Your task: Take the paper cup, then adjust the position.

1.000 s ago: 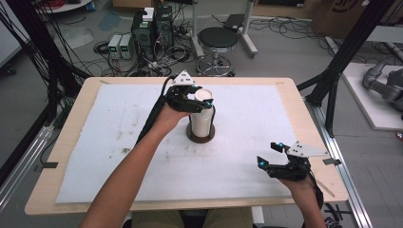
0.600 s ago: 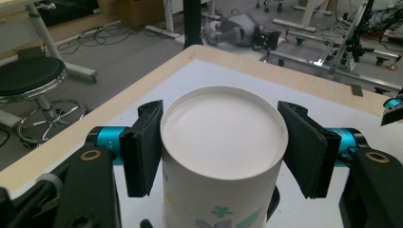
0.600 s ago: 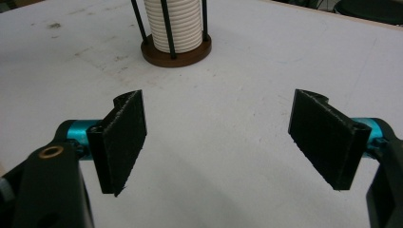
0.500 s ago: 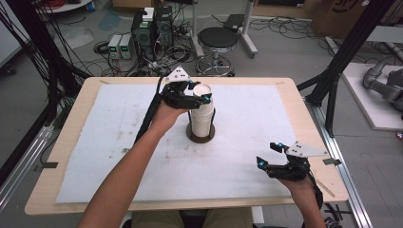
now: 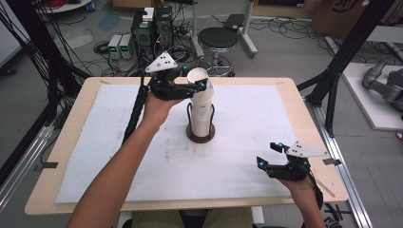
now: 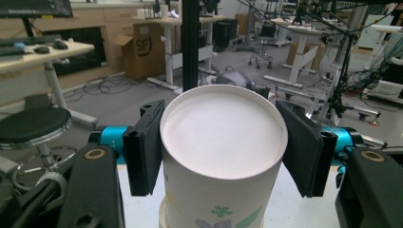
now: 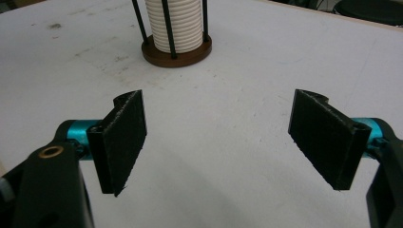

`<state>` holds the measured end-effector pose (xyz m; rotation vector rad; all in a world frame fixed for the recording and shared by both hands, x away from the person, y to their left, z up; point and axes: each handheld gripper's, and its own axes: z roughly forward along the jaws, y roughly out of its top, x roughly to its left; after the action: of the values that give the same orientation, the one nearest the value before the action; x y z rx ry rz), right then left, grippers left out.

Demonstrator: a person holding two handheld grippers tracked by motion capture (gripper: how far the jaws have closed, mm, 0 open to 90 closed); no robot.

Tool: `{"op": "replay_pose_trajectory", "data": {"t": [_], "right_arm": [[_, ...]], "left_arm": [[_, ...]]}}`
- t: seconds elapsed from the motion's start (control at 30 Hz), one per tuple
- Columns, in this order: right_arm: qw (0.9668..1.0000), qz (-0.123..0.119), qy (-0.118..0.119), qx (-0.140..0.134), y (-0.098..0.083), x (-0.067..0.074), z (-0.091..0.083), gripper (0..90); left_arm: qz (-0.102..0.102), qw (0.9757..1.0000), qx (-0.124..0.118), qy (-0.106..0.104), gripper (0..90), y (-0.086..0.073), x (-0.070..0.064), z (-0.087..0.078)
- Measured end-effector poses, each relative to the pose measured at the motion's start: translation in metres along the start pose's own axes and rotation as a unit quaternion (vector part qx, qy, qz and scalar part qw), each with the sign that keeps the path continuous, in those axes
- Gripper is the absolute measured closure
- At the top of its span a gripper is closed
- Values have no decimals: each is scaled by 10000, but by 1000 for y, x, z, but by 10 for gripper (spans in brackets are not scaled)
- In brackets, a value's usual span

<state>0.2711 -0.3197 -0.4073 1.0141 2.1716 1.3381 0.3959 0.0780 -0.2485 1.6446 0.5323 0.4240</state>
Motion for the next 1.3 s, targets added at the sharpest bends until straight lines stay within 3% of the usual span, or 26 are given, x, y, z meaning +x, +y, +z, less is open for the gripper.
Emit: {"op": "replay_pose_trajectory", "data": {"t": [0.17, 0.43, 0.57, 0.73, 0.87, 1.07, 1.3], "right_arm": [[10000, -22, 1, -9, 0, 1, 0, 206], [10000, -16, 12, 11, 0, 2, 1, 206], [10000, -31, 3, -25, 2, 1, 0, 206], [10000, -13, 7, -34, 3, 1, 1, 206], [10000, 3, 64, 23, 5, 2, 9, 206], [9998, -88, 150, 63, 7, 6, 14, 206], [9998, -80, 186, 32, 9, 8, 16, 206]], "left_arm": [[24, 9996, -280, -16, 372, 14, -3, -22], [58, 9994, -331, 61, 371, 10, -2, -52], [30, 9996, -275, 99, 371, -4, 1, -74], [12, 9997, -197, 136, 371, -20, 5, -90], [-61, 9998, -95, 169, 371, -44, 7, -104], [-216, 9995, -124, 206, 370, -67, 4, -113], [-163, 9998, -70, 48, 369, -77, -6, -114]]}}
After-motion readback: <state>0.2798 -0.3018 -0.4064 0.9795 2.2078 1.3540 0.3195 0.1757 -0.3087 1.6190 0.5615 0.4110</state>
